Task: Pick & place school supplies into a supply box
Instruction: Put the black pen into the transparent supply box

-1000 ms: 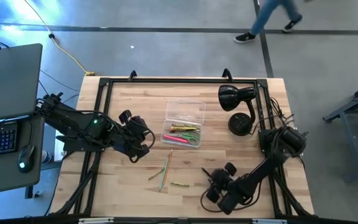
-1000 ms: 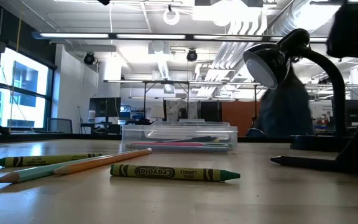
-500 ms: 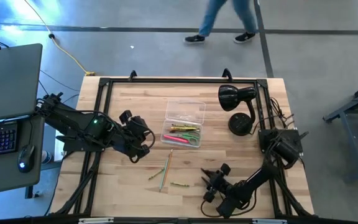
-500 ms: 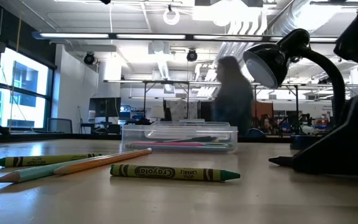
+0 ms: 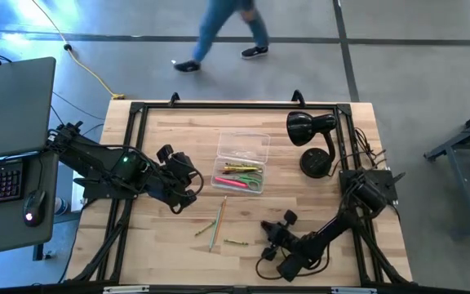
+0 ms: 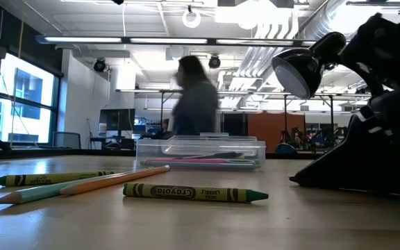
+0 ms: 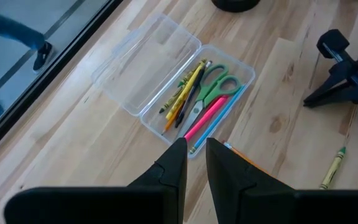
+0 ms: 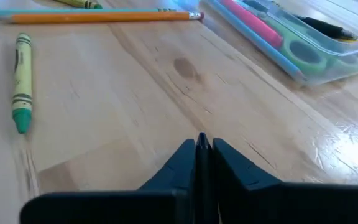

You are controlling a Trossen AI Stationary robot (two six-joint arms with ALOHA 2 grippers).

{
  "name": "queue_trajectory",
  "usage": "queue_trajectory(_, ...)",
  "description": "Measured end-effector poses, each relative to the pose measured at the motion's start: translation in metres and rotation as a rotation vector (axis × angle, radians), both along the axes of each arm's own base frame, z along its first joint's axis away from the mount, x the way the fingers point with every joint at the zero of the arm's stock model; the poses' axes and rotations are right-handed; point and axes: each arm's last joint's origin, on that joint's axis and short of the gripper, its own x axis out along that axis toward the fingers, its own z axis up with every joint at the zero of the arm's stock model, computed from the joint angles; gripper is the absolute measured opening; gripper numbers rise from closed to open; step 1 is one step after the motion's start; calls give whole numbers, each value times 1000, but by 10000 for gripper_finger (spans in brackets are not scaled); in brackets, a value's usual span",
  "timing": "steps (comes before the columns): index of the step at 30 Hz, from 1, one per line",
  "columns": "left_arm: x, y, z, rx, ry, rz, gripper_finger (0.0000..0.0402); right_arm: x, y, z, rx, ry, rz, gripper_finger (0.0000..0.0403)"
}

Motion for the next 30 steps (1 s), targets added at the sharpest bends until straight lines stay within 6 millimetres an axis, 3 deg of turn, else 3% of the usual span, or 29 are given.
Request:
queue_trajectory(4, 0, 0, 0, -2, -4, 0, 90, 10, -10, 32, -14, 11, 19, 10)
queue_trajectory(7, 1, 0, 0, -3, -8, 0, 90, 22, -27, 70, -97, -2, 27, 13)
queue_trajectory(10, 2, -1, 1, -8, -19, 1, 90, 38, -56, 104, -147, 19, 19, 17)
queue_trajectory(14, 2, -1, 2, -9, -34, 3, 90, 66, -104, 128, -165, 87, 63, 11)
queue_trajectory(16, 2, -1, 2, -7, -34, 4, 90, 82, -126, 135, -127, 75, 126, 11)
queue_trajectory(20, 1, 0, 1, 0, -21, 4, 90, 106, -160, 128, -40, 43, 270, 17)
queue_trajectory(26, 0, 0, 0, 6, 0, 2, 90, 117, -199, 118, 21, 33, 258, 23)
queue_trajectory(30, 0, 0, 0, 8, -1, 3, 90, 122, -213, 107, 110, 24, 329, 42)
